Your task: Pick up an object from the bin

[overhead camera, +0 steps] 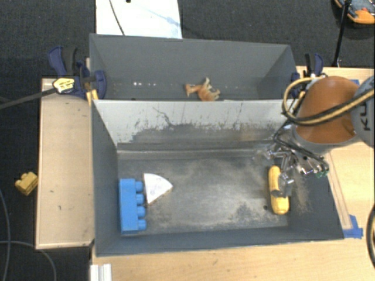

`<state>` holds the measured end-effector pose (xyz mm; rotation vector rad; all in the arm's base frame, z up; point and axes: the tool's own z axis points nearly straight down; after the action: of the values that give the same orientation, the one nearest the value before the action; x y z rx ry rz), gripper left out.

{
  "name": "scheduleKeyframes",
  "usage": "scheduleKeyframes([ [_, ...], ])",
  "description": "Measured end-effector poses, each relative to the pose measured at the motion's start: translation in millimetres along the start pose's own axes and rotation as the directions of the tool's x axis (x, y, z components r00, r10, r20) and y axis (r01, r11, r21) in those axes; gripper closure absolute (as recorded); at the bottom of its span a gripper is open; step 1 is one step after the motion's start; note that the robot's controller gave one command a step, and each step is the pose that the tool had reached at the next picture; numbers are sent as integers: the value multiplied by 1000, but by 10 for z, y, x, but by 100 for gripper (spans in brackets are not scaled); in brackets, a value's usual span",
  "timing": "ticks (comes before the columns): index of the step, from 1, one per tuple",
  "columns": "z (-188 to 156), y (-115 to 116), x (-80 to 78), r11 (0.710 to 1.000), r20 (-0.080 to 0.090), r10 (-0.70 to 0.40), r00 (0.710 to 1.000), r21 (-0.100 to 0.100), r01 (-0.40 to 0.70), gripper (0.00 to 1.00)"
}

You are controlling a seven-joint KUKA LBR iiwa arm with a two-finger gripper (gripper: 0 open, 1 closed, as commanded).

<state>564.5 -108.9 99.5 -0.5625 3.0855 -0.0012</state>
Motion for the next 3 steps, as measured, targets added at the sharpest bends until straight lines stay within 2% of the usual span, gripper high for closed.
scheduleKeyframes([
  [1,-45,-246,116,997,-1,-80,997,-2,80,0],
  [2,-74,-250,373,968,-3,-250,968,-2,250,0],
  [3,274,-200,355,911,10,-411,911,-19,412,0],
])
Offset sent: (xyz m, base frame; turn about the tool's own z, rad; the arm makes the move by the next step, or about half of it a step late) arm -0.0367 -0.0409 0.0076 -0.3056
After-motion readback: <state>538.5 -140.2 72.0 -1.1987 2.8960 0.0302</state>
